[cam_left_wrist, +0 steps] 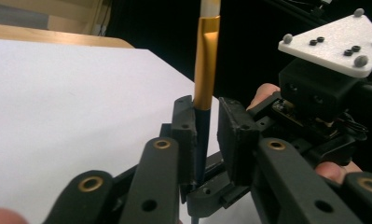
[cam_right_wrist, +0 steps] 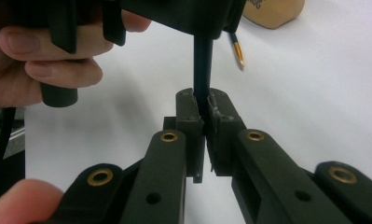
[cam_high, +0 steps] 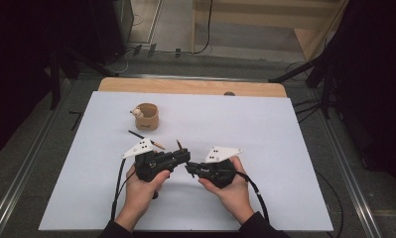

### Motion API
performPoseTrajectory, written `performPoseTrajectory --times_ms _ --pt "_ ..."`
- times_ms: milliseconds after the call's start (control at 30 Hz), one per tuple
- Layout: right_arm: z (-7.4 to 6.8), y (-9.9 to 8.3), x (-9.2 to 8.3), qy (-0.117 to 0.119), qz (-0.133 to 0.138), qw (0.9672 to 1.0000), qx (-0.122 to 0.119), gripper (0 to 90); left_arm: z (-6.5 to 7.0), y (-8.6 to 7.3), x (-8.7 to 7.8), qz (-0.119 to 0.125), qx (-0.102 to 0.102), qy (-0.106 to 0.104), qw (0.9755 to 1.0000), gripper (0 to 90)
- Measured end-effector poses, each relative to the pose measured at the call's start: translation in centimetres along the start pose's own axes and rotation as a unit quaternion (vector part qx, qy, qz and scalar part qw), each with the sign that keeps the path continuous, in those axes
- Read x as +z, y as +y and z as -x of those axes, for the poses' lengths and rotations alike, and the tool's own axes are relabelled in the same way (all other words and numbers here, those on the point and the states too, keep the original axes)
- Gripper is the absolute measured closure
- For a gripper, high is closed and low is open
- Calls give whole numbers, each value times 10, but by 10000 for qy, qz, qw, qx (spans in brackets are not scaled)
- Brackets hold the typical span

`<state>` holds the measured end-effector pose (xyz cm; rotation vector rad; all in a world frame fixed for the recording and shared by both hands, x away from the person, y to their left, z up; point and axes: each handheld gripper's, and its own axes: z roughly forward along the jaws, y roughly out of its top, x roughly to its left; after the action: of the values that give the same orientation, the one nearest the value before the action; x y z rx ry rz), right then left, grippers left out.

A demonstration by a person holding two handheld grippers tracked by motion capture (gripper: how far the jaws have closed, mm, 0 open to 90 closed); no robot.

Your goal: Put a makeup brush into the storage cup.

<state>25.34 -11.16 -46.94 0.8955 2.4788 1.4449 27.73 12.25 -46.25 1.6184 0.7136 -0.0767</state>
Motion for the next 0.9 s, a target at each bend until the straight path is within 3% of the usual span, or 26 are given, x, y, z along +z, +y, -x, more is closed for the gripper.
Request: performPoseTrajectory --times_ms 267,333,467,567,633,667,800,900 --pt "-1 0 -1 60 93 9999 -47 858 0 -1 0 -50 81 20 10000 840" --pt "0 -1 -1 67 168 9997 -148 822 0 0 -1 -47 113 16 9999 841" --pt "4 -5 -6 -183 519 9984 -125 524 -2 3 -7 39 165 130 9998 841" --pt "9 -9 -13 -500 716 9961 -118 308 -5 5 -12 120 181 240 9995 841" --pt "11 -12 -17 -1043 756 9917 -13 70 -7 6 -15 153 216 314 9992 841" --pt "12 -13 -19 -1235 760 9894 -29 0 -7 7 -17 153 229 355 9990 841" --pt "25 -21 -36 -961 1148 9885 201 0 -10 10 -22 177 258 423 9986 841" --pt "34 -26 -49 -1068 1324 9851 239 0 -12 11 -25 204 256 449 9985 841"
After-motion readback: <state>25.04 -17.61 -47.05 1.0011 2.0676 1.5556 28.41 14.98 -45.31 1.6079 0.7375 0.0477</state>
